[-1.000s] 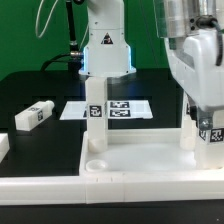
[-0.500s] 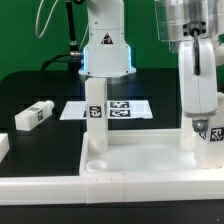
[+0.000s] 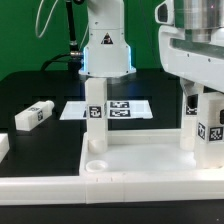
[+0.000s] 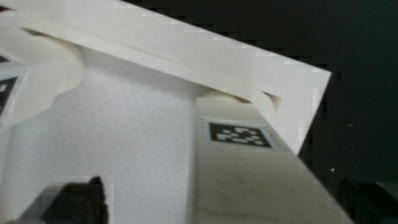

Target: Assemble desk

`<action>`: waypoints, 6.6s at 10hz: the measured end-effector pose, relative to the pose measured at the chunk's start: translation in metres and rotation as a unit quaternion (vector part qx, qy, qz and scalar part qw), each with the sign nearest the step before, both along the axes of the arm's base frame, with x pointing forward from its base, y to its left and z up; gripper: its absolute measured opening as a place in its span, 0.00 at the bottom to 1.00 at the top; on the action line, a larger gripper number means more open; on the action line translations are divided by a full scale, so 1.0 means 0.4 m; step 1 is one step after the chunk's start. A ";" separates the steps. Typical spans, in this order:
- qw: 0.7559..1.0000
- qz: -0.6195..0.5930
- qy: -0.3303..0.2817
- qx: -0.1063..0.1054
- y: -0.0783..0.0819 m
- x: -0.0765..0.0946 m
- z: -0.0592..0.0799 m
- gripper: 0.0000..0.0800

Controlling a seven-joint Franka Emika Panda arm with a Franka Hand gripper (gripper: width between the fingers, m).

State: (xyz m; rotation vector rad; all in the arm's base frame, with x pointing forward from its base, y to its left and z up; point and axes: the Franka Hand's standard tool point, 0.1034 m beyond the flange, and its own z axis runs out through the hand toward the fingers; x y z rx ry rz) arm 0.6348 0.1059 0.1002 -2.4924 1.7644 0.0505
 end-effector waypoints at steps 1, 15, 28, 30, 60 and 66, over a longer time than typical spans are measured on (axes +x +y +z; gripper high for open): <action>0.999 0.033 -0.003 -0.002 -0.005 0.000 0.000 0.81; 0.931 0.359 -0.033 -0.052 0.051 -0.032 -0.035 0.05; 0.798 0.599 -0.029 -0.057 -0.013 -0.020 0.029 0.77; 0.808 0.585 -0.030 -0.058 -0.057 -0.012 0.030 0.81; 0.962 0.268 -0.019 -0.046 -0.207 -0.009 0.161 0.81; 0.937 0.346 -0.040 -0.024 -0.335 -0.093 0.180 0.81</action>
Offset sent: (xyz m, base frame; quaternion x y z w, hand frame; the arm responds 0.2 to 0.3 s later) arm -0.0080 0.0137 0.0007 -0.0600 0.0481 -0.3614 0.9292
